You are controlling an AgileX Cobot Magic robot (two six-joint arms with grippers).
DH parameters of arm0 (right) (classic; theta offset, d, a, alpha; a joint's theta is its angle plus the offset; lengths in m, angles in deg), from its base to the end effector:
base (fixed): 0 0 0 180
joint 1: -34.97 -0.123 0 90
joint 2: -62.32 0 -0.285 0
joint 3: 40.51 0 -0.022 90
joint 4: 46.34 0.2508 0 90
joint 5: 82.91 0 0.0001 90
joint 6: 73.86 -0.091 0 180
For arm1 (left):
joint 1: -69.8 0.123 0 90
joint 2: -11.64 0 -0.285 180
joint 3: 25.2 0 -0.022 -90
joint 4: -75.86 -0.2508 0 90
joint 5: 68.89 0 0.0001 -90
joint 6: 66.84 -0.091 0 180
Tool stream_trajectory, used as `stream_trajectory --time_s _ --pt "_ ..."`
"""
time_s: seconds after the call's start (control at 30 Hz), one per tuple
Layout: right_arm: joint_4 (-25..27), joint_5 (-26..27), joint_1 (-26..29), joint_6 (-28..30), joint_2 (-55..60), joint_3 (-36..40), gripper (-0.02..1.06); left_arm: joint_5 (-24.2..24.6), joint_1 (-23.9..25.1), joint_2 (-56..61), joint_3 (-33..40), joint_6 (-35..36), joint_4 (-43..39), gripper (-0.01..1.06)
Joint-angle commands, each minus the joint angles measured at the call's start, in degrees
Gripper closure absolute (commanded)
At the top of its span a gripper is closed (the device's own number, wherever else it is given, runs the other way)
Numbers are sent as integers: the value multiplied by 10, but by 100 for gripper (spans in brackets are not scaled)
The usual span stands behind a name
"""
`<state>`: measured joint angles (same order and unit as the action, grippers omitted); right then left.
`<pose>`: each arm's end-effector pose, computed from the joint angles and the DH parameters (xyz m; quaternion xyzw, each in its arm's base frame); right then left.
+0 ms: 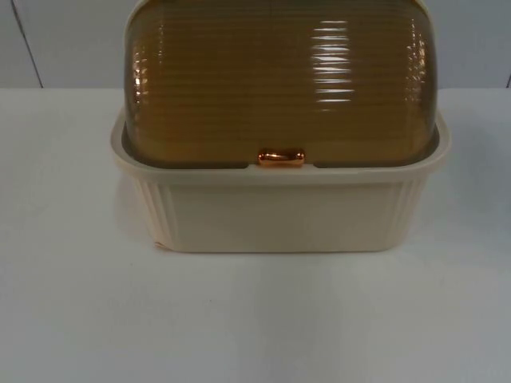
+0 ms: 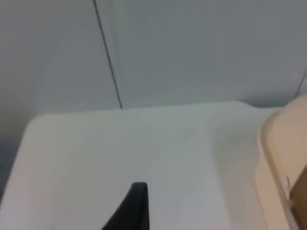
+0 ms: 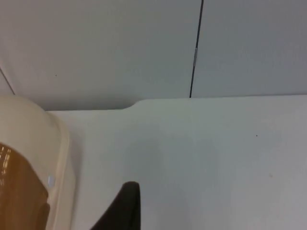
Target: Open the box lid with the left hand, place the block into the box with the right hand, then close the box lid with the left hand.
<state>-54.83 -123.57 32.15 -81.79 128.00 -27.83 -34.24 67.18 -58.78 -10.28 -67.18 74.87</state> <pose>0.2034 0.0012 0.4113 0.0144 0.8596 -0.0223 0.5103 0.2312 -0.0097 0.3883 0.0261 0.8656 -0.0021 0.5001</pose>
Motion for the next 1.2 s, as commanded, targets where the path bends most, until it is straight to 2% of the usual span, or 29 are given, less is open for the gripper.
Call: stream_trajectory --time_s 0.0,0.17,0.3,0.43,0.47,0.6,0.63,0.67,0.83,0.87,1.0,1.17 --pt "-3 18 3 -4 5 -4 -1 2 -3 -35 -3 -58 65 0" --pt "-7 26 3 0 5 -4 -1 1 -39 -84 -3 -119 124 0" --pt "-8 32 3 0 5 -4 -1 -2 -89 -118 -3 -145 116 0" --pt "-8 32 3 0 5 -4 -1 -20 -172 -155 -3 -162 66 0" --pt "-8 32 3 0 5 -4 -1 -20 -172 -155 -3 -162 66 0" --pt "-8 29 3 0 5 -4 -1 -47 -262 -175 -3 -193 -31 0" --pt "-8 29 3 0 5 -4 -1 -47 -262 -175 -3 -193 -31 0" --pt "-8 29 3 0 5 -4 -1 -56 -284 -179 -3 -194 -61 0" --pt "-8 27 3 0 5 -4 -1 -104 -377 -212 -3 -208 -268 0" --pt "-8 27 3 0 5 -4 -1 -104 -377 -212 -3 -208 -268 0" --pt "-8 25 3 0 5 -4 -1 -109 -428 -254 -3 -208 -419 0" --pt "-8 24 3 13 5 -4 -1 -111 -460 -284 -3 -190 -437 0"
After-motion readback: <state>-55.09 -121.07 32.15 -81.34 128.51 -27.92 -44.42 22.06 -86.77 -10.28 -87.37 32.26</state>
